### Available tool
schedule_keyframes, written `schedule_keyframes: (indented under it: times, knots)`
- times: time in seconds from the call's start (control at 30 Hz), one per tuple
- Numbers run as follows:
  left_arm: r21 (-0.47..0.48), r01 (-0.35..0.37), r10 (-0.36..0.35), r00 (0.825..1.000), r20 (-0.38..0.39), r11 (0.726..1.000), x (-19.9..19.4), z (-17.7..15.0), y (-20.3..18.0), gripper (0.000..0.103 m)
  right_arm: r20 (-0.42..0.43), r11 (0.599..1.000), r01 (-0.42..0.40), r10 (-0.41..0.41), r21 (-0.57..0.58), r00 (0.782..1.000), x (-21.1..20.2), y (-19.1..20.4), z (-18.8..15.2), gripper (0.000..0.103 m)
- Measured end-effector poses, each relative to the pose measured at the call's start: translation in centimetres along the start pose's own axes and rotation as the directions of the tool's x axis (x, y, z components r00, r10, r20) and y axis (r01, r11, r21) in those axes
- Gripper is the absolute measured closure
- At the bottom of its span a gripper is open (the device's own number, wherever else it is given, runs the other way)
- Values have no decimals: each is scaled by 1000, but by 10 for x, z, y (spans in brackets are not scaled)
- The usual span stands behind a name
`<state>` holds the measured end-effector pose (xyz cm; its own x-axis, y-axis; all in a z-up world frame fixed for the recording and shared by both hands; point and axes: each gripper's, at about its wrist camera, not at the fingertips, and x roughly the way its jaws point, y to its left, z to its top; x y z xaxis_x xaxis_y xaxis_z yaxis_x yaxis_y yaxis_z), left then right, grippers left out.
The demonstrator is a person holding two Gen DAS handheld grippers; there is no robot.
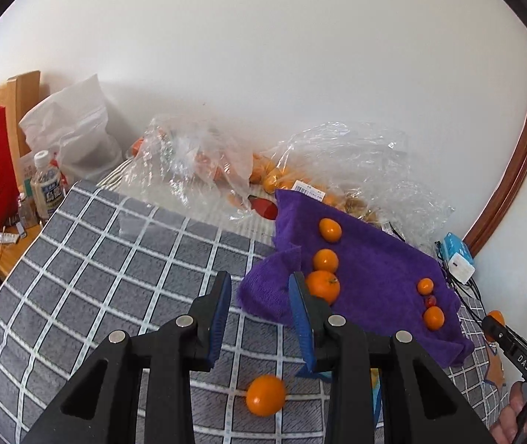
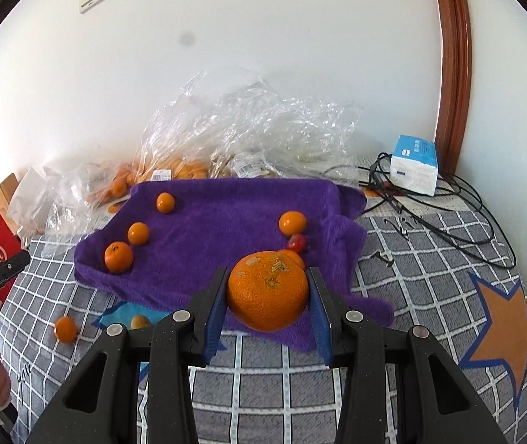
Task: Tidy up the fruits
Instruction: 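Carry both held mandarins over the purple towel and lower them onto it, then open both grippers to release the mandarins on the towel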
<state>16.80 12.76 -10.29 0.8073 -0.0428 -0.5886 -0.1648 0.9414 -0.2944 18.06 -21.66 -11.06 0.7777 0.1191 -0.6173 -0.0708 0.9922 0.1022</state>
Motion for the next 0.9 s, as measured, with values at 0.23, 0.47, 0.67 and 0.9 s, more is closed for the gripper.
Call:
schedule_keyframes:
  times: [0.23,0.47,0.67,0.9]
  knots:
    - [45,29,-28,999,-21,999,18,22,-31,72,4,1000,8,-8,-5,1000,24,-6,23,62]
    - [65,49,-45,997,-57,997,47,33,-55,72,-43,1000,-10,10,12,999,52,-19,32,62]
    - [90,73,-64,993,-99,993,70,25,-71,72,-142,1000,-9,5,-24,990,74,-15,6,62]
    - [144,78,-54,985,-164,986,94,8,-91,72,-191,1000,-12,9,-18,982,91,-18,-9,62]
